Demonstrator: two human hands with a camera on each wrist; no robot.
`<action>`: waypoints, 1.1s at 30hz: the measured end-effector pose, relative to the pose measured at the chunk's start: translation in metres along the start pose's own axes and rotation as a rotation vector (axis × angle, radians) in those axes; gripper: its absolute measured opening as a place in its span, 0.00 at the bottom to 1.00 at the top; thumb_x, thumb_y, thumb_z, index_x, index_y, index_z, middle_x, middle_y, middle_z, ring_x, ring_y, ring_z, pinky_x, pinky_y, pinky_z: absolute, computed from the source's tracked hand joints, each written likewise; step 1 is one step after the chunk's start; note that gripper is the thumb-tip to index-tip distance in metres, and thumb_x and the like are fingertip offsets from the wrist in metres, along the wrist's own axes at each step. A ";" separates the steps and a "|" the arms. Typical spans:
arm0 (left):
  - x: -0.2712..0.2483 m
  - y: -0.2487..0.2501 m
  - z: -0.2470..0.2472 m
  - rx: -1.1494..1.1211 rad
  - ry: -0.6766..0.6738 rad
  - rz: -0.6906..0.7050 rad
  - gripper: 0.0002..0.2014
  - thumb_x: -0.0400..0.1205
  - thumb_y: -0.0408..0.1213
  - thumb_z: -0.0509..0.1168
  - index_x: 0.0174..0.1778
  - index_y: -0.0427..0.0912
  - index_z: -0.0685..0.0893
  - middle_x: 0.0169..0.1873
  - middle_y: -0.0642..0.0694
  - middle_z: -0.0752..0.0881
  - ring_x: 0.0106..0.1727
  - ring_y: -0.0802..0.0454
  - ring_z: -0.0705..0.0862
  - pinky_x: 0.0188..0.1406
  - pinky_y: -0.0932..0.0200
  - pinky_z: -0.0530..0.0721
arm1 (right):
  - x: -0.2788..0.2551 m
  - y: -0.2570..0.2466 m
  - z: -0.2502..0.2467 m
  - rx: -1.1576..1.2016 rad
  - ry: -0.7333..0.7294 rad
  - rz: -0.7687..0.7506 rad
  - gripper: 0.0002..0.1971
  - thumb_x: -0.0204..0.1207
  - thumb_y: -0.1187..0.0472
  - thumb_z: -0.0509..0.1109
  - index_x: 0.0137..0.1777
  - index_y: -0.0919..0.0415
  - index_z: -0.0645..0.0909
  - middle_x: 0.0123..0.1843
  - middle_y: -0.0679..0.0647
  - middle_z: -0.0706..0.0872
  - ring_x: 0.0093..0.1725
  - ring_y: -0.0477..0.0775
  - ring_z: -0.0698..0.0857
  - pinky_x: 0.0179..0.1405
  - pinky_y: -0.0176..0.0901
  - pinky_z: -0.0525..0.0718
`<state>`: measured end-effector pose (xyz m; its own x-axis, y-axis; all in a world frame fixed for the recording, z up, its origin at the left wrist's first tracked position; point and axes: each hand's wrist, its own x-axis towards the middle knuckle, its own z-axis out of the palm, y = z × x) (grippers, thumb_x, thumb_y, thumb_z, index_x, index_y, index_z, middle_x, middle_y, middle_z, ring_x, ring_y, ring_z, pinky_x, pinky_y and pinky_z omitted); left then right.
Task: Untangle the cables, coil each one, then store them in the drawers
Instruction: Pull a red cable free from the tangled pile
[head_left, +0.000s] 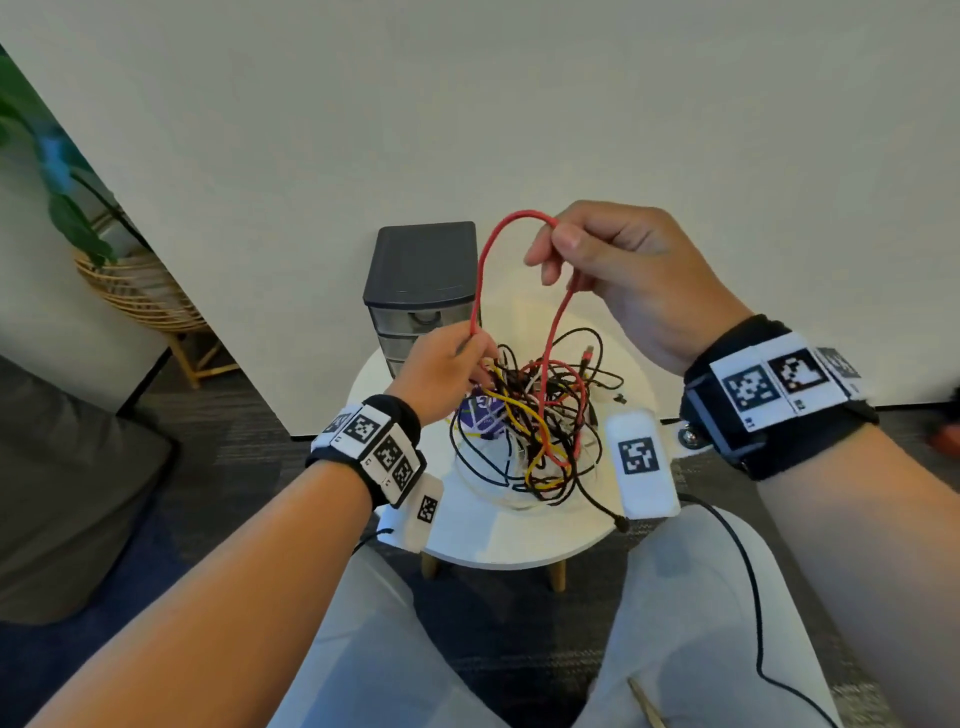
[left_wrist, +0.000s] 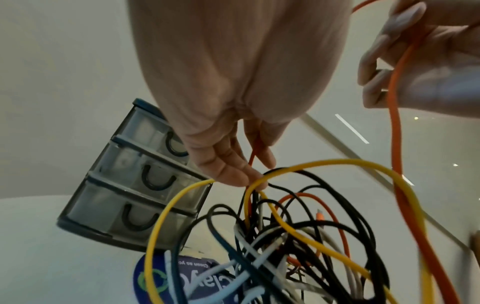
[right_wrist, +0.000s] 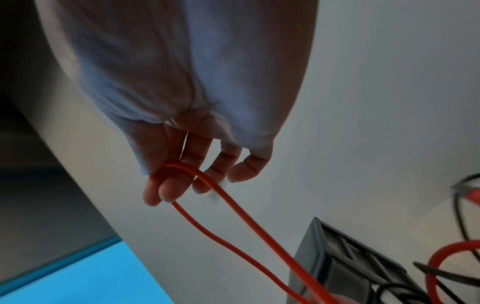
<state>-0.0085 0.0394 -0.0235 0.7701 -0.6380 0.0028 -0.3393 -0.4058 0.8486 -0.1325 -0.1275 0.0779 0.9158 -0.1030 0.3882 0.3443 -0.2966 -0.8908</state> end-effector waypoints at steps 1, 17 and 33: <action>0.001 0.000 -0.001 -0.006 0.034 0.005 0.15 0.92 0.39 0.55 0.49 0.40 0.86 0.46 0.41 0.89 0.39 0.53 0.89 0.44 0.54 0.89 | -0.002 0.003 -0.002 0.026 0.014 0.041 0.12 0.86 0.59 0.63 0.45 0.56 0.88 0.41 0.55 0.85 0.47 0.52 0.80 0.47 0.45 0.74; 0.003 0.077 -0.039 0.053 0.339 0.403 0.14 0.92 0.42 0.57 0.54 0.46 0.88 0.36 0.46 0.83 0.38 0.49 0.82 0.40 0.51 0.84 | -0.027 0.064 -0.018 -0.462 0.105 0.548 0.17 0.88 0.63 0.57 0.47 0.67 0.87 0.42 0.59 0.90 0.43 0.55 0.88 0.32 0.27 0.77; 0.005 0.062 -0.021 0.201 0.151 0.373 0.07 0.89 0.42 0.64 0.50 0.49 0.87 0.35 0.54 0.86 0.34 0.59 0.80 0.37 0.62 0.78 | 0.019 -0.001 0.009 -0.734 0.016 0.178 0.18 0.87 0.54 0.62 0.45 0.64 0.87 0.30 0.49 0.81 0.32 0.45 0.79 0.34 0.39 0.74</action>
<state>-0.0139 0.0248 0.0404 0.6401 -0.6683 0.3791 -0.6956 -0.2946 0.6552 -0.1134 -0.1202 0.0844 0.9398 -0.2203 0.2613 -0.0398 -0.8299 -0.5565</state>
